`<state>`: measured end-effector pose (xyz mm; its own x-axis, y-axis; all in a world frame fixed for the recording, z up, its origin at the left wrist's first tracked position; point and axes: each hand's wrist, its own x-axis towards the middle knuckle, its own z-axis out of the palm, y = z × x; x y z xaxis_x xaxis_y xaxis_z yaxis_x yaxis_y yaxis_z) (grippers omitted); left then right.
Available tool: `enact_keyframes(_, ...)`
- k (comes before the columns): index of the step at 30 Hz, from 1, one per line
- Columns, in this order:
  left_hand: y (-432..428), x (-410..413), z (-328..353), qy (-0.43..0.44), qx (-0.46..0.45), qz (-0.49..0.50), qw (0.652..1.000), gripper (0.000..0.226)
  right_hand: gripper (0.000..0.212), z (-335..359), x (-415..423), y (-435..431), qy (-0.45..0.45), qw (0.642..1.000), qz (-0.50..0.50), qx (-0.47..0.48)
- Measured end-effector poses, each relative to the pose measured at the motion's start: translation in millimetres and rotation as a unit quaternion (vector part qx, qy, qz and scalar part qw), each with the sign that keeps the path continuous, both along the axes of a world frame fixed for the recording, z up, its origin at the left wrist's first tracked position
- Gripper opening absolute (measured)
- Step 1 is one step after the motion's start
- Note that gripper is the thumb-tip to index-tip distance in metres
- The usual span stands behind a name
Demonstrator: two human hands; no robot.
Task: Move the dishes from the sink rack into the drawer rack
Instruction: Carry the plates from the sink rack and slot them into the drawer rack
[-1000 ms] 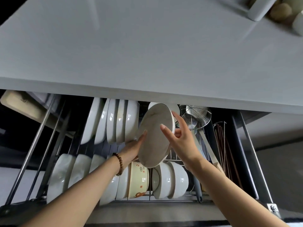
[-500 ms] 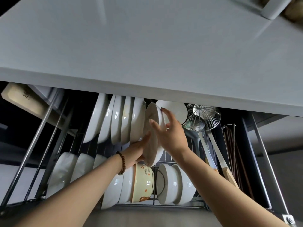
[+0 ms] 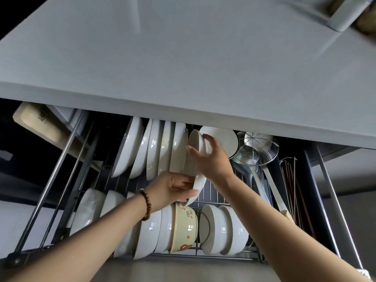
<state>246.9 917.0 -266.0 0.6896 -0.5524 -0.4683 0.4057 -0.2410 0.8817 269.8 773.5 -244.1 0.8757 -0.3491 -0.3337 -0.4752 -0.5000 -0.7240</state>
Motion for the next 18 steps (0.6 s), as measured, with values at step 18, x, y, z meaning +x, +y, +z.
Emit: enact_keyframes(18, -12, 23, 16, -0.125, -0.004, 0.171, 0.977, 0.026, 0.075, -29, -26, -1, 0.059, 0.899, 0.002, 0.433)
